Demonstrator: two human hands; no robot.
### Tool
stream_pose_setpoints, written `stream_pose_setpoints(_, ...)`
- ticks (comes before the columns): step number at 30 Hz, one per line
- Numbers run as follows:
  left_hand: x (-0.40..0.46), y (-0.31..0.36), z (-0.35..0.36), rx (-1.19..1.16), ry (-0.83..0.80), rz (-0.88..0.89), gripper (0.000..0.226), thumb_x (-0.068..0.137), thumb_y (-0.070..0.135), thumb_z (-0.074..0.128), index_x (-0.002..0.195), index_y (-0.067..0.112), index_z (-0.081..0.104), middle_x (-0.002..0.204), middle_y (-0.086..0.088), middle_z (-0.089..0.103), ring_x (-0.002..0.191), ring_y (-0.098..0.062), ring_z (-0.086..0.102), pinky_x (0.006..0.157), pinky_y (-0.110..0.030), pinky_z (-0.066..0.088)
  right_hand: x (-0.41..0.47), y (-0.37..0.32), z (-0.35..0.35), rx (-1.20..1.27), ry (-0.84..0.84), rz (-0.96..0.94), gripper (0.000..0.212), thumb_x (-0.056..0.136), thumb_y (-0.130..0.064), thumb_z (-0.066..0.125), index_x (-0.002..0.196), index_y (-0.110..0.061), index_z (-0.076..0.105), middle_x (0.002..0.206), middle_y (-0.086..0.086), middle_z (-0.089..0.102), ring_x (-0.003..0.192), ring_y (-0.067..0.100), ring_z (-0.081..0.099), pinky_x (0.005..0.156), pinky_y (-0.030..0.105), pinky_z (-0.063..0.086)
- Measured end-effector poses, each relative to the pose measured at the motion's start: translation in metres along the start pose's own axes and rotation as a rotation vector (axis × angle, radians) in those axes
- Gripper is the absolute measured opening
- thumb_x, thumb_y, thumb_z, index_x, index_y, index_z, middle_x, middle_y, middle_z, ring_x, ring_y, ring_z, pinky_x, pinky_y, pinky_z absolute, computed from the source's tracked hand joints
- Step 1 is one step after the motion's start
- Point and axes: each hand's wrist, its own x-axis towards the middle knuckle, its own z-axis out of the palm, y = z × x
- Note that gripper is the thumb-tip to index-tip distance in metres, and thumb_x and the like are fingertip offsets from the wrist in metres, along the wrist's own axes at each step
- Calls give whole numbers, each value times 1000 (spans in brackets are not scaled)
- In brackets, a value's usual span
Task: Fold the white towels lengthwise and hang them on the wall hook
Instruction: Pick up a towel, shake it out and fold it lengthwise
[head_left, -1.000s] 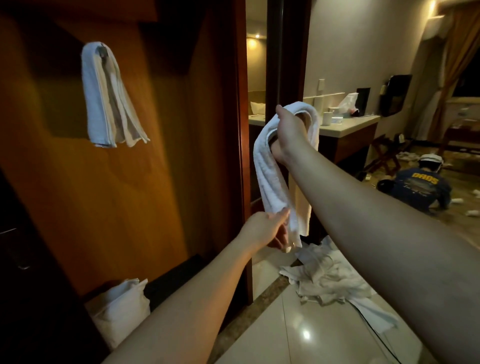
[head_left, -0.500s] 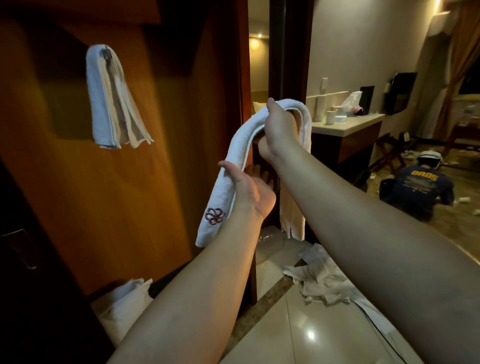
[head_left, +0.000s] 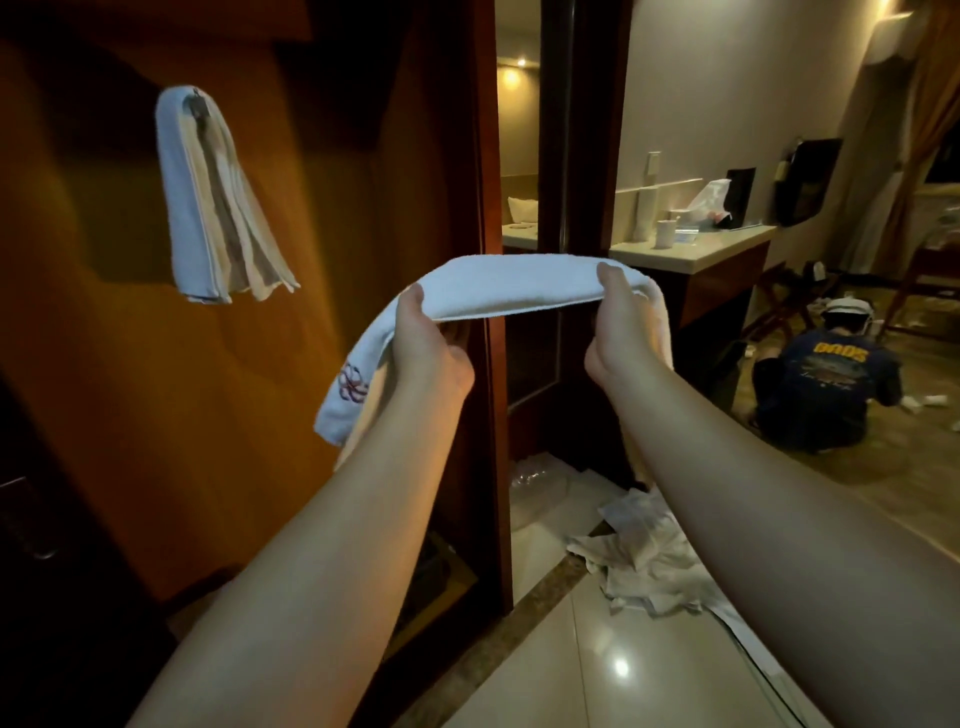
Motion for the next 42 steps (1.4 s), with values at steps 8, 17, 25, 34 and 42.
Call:
stream_pose_setpoints(8, 42, 78, -9, 404, 51, 214, 23, 85, 35, 72, 99, 22, 60, 113, 0, 66, 108, -16, 62, 107, -39, 43, 29, -6, 32, 58, -71, 142, 19, 89, -35, 69, 84, -22, 56, 95, -3, 63, 87, 10, 58, 63, 24, 38)
stream_pose_setpoints(17, 85, 194, -24, 550, 19, 453, 24, 87, 36, 69, 107, 23, 67, 108, 1, 71, 102, -14, 66, 84, -31, 53, 21, 5, 151, -3, -234, 9, 17, 79, -44, 67, 71, -30, 65, 90, -7, 67, 92, 16, 65, 73, 31, 48)
stream_pose_setpoints(25, 129, 268, -19, 489, -1, 604, 22, 93, 39, 60, 97, 19, 67, 83, 2, 78, 80, -12, 75, 57, -24, 59, 18, 18, 251, -7, -348, -14, 23, 85, -49, 67, 62, -45, 69, 59, -15, 68, 72, 8, 64, 64, 27, 43)
stream_pose_setpoints(34, 199, 341, 12, 528, -125, 766, 38, 98, 49, 49, 101, 14, 64, 78, 3, 74, 85, -8, 73, 67, -19, 56, 52, 7, 362, 95, -646, -145, 29, 74, -54, 74, 91, -33, 66, 107, 1, 72, 104, 19, 68, 101, 42, 49)
stream_pose_setpoints(42, 273, 414, 46, 594, -66, 927, 48, 94, 62, 48, 102, 19, 68, 90, 0, 78, 102, -18, 69, 84, -30, 52, 99, -13, 492, 163, -849, -217, 60, 60, -74, 68, 102, -30, 65, 115, 1, 70, 112, 21, 66, 111, 48, 43)
